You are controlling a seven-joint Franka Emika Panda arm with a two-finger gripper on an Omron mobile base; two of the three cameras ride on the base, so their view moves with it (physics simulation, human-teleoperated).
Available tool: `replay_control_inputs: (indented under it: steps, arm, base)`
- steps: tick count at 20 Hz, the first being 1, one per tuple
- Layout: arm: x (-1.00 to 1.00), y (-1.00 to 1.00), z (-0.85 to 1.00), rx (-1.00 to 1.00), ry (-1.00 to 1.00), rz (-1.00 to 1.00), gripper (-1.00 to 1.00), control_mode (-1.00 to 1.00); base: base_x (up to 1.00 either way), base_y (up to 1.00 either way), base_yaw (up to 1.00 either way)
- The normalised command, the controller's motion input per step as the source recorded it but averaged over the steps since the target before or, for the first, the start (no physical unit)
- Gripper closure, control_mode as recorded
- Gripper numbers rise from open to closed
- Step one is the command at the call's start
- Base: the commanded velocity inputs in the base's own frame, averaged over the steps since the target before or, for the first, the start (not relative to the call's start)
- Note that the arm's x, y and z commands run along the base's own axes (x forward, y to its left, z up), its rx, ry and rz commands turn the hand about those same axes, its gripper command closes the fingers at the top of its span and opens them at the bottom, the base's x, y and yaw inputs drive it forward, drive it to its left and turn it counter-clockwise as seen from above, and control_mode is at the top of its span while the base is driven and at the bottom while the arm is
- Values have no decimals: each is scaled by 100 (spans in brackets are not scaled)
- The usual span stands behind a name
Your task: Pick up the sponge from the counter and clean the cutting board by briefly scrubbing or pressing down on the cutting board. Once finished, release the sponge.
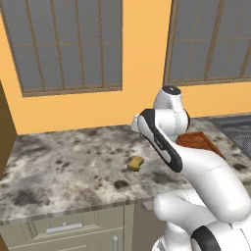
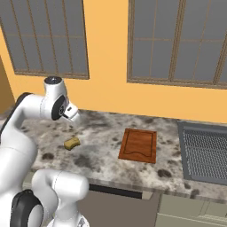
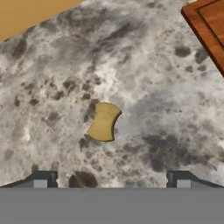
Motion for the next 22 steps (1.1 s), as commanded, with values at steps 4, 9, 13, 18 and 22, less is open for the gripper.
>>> replay_control_inputs:
  steps: [4, 9, 13, 18, 22]
  arm:
    - [8, 0, -42, 8, 4, -26, -100, -100]
    - [31, 0, -36, 1, 5, -17, -100, -100]
    - [42, 2, -38, 0, 5, -6, -100, -100]
    - [51, 12, -37, 1, 5, 0, -100, -100]
    - [45, 16, -36, 1, 7, 0, -100, -100]
  base:
    - [0, 0, 0]
    - [0, 0, 0]
    - [0, 0, 0]
    - [0, 0, 0]
    - [0, 0, 0]
